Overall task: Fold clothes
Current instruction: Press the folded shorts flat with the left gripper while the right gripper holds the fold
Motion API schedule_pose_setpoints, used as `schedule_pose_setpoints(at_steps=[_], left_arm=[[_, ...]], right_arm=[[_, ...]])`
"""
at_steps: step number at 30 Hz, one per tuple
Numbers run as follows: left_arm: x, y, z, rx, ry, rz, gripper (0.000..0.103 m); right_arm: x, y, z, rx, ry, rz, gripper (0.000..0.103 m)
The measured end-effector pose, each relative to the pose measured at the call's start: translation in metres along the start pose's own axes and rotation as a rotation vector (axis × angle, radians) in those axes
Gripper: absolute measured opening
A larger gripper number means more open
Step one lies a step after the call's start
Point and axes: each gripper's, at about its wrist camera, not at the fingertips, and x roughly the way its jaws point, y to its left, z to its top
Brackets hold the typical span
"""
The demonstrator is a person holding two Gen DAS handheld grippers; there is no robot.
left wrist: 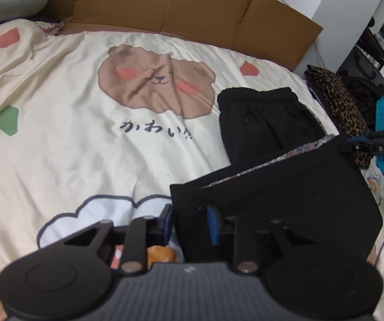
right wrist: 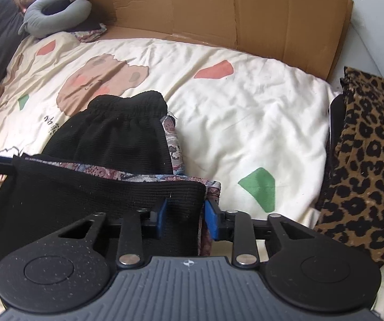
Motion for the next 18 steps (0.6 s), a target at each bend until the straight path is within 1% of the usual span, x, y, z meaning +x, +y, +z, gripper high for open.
schedule_pose_setpoints(at_steps=[1,2,4,7,12,14,18], left_arm=[[0.0,0.0,0.0,0.0,-0.001,-0.001,0.012],[-0.001,-0.001,0.001,0.007,-0.007,-0.002,0.008],[-0.004,-0.004,0.003,0.026,-0.021,-0.003,0.004],[-0.011,-0.007,0.008,0.032,-0.048,0.001,0.003],[-0.006,-0.007,0.012,0.035,-0.05,0.016,0.003],[-0.001,-0.005,0.012,0.029,-0.046,0.025,0.003],[0.011,-0.004,0.01,0.024,-0.01,0.048,0.004]], right_arm=[[0.0,0.0,0.0,0.004,-0.005,0.002,0.011],[0.0,-0.001,0.0,0.008,-0.01,0.004,0.005],[-0.003,-0.002,-0.001,0.013,-0.031,0.003,0.004],[-0.01,-0.003,0.0,0.026,-0.06,-0.006,0.003],[-0.011,-0.007,0.002,0.024,-0.071,-0.031,0.003],[-0.006,-0.011,0.003,0.04,-0.061,-0.035,0.003],[0.012,-0.01,0.002,0.034,-0.03,-0.045,0.004]])
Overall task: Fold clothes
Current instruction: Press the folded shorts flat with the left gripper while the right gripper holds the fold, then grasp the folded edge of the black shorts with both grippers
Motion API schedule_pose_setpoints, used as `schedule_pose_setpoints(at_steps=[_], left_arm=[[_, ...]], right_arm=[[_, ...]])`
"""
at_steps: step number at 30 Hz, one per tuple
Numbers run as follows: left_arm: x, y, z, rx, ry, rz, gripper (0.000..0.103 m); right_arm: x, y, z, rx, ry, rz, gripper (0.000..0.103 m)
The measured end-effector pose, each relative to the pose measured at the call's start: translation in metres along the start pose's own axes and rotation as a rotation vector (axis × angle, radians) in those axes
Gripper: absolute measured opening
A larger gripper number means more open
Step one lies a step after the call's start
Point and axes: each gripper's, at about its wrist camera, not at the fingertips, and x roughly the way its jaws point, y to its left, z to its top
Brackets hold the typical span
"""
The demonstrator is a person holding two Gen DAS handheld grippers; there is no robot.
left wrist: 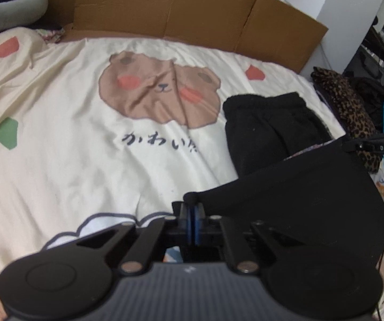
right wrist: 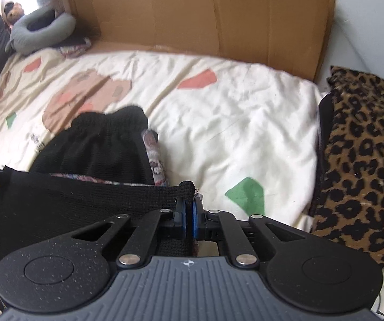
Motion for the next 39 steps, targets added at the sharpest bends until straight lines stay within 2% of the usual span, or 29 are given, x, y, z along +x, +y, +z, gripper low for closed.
schedule_pose_setpoints(at_steps=[2,3,4,5,6,9,16,19,21,22,26,30,39], left_arm=[[0.002,-0.003,0.0,0.012,0.01,0.019,0.011],[0.0,-0.004,0.001,0.019,0.008,0.026,0.013],[-0.001,-0.005,0.002,0.019,0.006,0.029,0.019],[-0.002,-0.006,0.003,0.018,0.004,0.033,0.022],[-0.002,-0.006,0.003,0.016,0.004,0.035,0.028],[0.002,-0.001,0.002,-0.008,0.016,0.033,0.034],[0.011,0.013,-0.006,-0.109,0.027,-0.007,0.035],[0.013,0.015,-0.006,-0.127,0.024,-0.02,0.031],[0.014,0.016,-0.005,-0.135,0.026,-0.03,0.029],[0.015,0.016,-0.005,-0.139,0.028,-0.036,0.024],[0.015,0.015,-0.004,-0.147,0.029,-0.046,0.01],[0.008,0.014,-0.004,-0.154,0.01,-0.038,0.007],[-0.033,0.008,0.004,-0.172,-0.073,-0.026,0.006]], right_arm=[[0.002,0.0,-0.001,0.015,0.001,-0.005,0.009],[0.0,0.0,-0.001,0.017,-0.004,-0.011,0.024],[-0.001,0.0,-0.002,0.018,-0.009,-0.018,0.031],[-0.004,-0.001,-0.003,0.018,-0.017,-0.018,0.045],[-0.006,-0.002,-0.004,0.018,-0.025,-0.017,0.051],[-0.006,-0.009,-0.005,0.039,-0.017,0.01,0.052],[0.008,-0.031,-0.014,0.184,0.011,0.122,0.051],[0.017,-0.037,-0.018,0.23,0.022,0.165,0.051],[0.022,-0.04,-0.02,0.253,0.024,0.193,0.046],[0.023,-0.04,-0.02,0.262,0.022,0.208,0.045],[0.024,-0.039,-0.02,0.264,0.013,0.247,0.025],[0.015,-0.035,-0.017,0.232,-0.013,0.217,0.009],[-0.025,-0.024,-0.005,0.182,-0.094,0.189,0.005]])
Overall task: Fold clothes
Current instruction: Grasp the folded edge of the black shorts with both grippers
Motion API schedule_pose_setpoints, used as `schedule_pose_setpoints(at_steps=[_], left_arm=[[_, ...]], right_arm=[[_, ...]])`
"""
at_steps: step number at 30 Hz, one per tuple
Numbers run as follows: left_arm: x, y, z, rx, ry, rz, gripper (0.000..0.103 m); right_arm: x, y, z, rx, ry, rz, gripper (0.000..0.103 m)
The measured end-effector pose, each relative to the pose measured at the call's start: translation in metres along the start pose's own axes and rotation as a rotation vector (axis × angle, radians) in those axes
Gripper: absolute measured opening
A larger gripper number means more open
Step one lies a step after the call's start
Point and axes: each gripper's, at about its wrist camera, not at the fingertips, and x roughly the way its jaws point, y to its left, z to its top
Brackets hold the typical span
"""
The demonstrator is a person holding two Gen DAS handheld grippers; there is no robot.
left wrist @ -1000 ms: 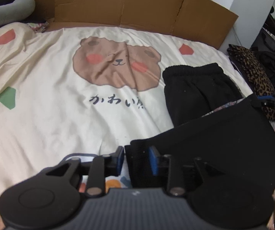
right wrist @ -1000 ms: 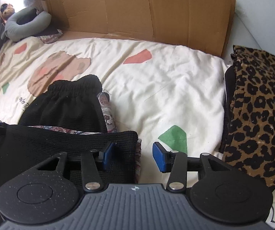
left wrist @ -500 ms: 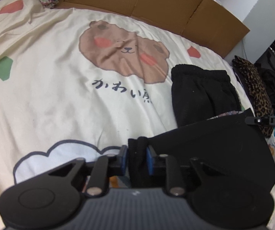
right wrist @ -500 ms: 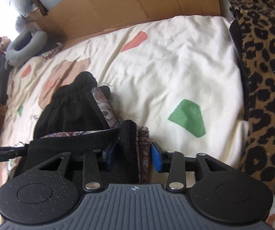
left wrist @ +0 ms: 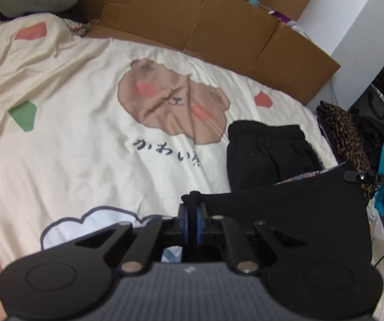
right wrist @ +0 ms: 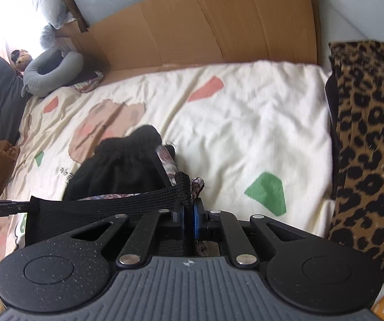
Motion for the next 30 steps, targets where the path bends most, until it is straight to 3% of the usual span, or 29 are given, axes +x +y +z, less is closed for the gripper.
schedule_pose_setpoints(at_steps=[14,30], left_arm=[[-0.025,-0.01,0.039,0.012,-0.108,-0.009,0.006],[0.026,-0.017,0.088,0.105,-0.086,-0.007,0.006]], right_arm=[[-0.03,0.017,0.031,-0.033,-0.074,-0.028,0.004],[-0.001,0.004,0.055,0.002,-0.069,-0.135,0.004]])
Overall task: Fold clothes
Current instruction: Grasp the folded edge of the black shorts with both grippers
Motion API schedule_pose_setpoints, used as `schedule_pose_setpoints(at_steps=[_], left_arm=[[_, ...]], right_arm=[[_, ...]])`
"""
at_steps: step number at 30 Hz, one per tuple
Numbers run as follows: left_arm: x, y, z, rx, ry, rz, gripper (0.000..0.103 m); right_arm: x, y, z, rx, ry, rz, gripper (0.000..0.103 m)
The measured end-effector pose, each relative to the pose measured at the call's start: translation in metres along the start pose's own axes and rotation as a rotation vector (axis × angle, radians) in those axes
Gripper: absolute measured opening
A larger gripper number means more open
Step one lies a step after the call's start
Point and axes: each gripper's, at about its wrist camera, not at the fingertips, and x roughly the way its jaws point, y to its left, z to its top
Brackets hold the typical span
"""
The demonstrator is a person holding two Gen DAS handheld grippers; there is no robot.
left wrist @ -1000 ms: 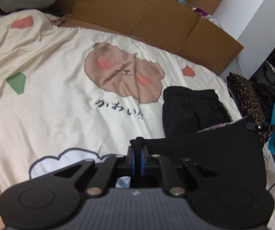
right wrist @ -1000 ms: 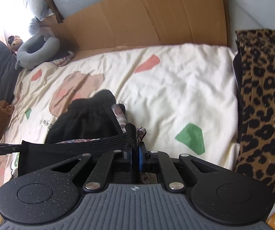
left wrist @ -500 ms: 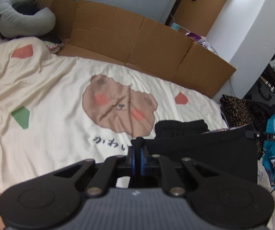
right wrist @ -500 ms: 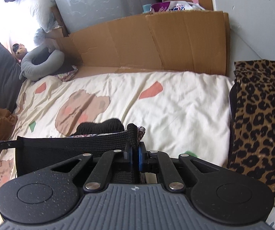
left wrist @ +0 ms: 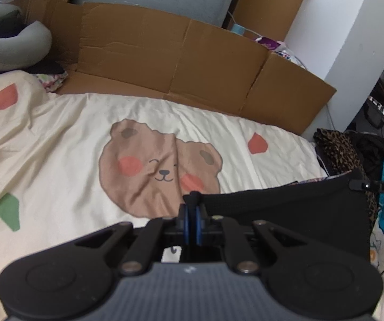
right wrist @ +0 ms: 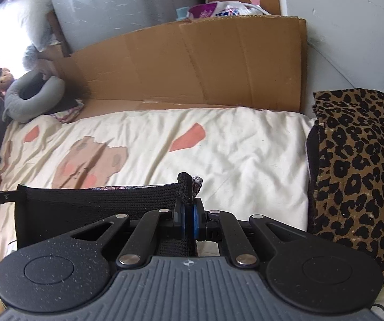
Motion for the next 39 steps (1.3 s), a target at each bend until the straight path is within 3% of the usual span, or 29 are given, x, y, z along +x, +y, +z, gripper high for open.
schedule_pose_setpoints(at_steps=[16,24,27,32,39], left_arm=[[0.051,0.011,0.008,-0.016,0.051,0.02,0.005],[0.082,0.013,-0.007,-0.032,0.146,0.062,0.011],[0.072,0.01,-0.003,-0.031,0.156,0.093,0.012],[0.045,-0.001,0.005,-0.02,0.172,0.113,0.014],[-0.009,-0.028,0.025,-0.06,0.165,0.112,0.027]], right_arm=[[0.034,-0.012,0.007,0.003,0.062,-0.036,0.004],[0.07,-0.024,-0.001,0.046,0.126,-0.062,0.008],[0.065,-0.031,0.0,0.073,0.124,-0.097,0.012],[0.04,-0.029,0.006,0.085,0.105,-0.044,0.012],[0.004,-0.003,0.013,0.031,0.095,0.051,0.012]])
